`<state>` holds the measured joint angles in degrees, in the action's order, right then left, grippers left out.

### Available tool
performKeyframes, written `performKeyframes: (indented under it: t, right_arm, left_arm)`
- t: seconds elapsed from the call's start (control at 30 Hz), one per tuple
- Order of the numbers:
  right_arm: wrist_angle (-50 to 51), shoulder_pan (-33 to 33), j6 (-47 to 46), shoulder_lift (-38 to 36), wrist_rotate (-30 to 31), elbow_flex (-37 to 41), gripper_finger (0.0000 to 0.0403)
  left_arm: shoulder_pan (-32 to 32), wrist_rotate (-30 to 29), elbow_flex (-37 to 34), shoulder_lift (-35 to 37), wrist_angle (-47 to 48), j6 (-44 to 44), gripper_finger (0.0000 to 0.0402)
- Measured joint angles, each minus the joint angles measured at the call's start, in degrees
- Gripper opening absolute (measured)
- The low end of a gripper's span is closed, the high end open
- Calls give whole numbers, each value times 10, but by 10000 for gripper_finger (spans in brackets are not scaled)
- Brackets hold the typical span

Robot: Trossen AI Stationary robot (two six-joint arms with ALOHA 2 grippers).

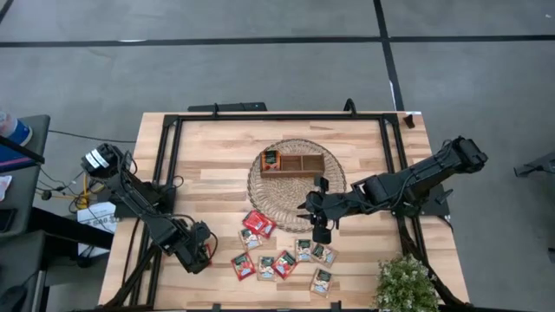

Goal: Pick & Place Tea
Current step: Put the red tea bag into the middle section of the wooden organizer

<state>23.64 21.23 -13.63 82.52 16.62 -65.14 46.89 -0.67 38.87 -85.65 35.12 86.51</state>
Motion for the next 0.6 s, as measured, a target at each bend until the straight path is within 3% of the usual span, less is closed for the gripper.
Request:
performKeyframes:
  t: [0.3, 0.43, 0.6]
  right_arm:
    - [-1, -4, 0, 0, 0, 0, 102]
    - [-2, -4, 0, 0, 0, 0, 102]
    - [-10, -13, 1, 0, 0, 0, 102]
  left_arm:
    - [0, -12, 13, -27, 10, 16, 119]
    - [0, -41, 33, -33, 26, -16, 75]
    - [-16, -128, 52, -36, 24, -72, 9]
